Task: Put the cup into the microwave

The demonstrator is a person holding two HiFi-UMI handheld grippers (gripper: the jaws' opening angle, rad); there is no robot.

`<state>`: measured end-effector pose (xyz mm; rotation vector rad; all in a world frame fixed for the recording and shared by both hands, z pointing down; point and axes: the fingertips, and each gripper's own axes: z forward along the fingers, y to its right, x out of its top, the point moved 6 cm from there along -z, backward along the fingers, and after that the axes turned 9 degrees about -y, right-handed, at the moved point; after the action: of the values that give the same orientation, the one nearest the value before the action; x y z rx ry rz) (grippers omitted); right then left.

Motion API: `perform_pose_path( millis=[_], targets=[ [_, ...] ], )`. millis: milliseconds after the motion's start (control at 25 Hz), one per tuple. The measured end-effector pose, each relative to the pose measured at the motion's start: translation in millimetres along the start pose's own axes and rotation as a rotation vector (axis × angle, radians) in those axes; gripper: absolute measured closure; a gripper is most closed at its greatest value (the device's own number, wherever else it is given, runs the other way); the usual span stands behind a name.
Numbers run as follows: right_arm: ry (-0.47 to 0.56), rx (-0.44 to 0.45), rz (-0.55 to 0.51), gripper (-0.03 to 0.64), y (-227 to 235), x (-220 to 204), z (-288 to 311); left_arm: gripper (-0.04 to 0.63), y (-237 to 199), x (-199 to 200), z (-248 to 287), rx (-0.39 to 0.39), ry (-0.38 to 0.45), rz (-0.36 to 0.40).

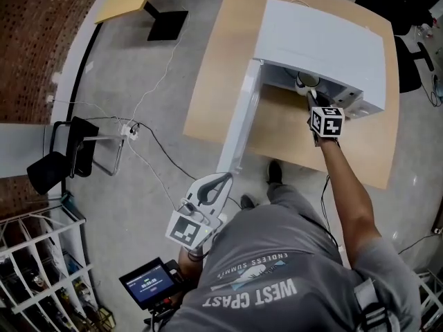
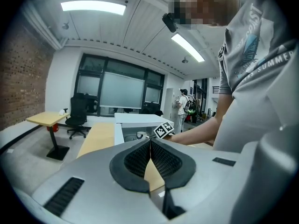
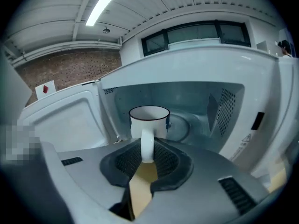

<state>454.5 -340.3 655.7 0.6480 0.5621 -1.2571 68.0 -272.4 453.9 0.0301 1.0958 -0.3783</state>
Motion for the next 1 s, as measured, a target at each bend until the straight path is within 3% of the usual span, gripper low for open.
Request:
perform_pose_path(
  millis=[280,480,640,1000],
  targets=[
    [0.055,-0.051,0.001,0.549,20.5,13.5,52.5,0.574,-5.1,-5.1,18.6,0.048,-0.052,-0.036],
    [0.064,-0.032,-0.03,0.549,51.6,45.9,98.7,0.574,-11.2,18.1,46.7,0.097,-0.163,-0.112],
    [0.124,-0.148,-0.013,0.549,49.4,101.2,63.0,0.574,-43.7,52.1,19.2,0.041,-0.073,-0.107],
    [0.158,-0.217,-0.034,0.549,26.3,81.2,64.2,0.574,-34.9,22.7,-18.3,0.062,-0.033,-0.081]
  ],
)
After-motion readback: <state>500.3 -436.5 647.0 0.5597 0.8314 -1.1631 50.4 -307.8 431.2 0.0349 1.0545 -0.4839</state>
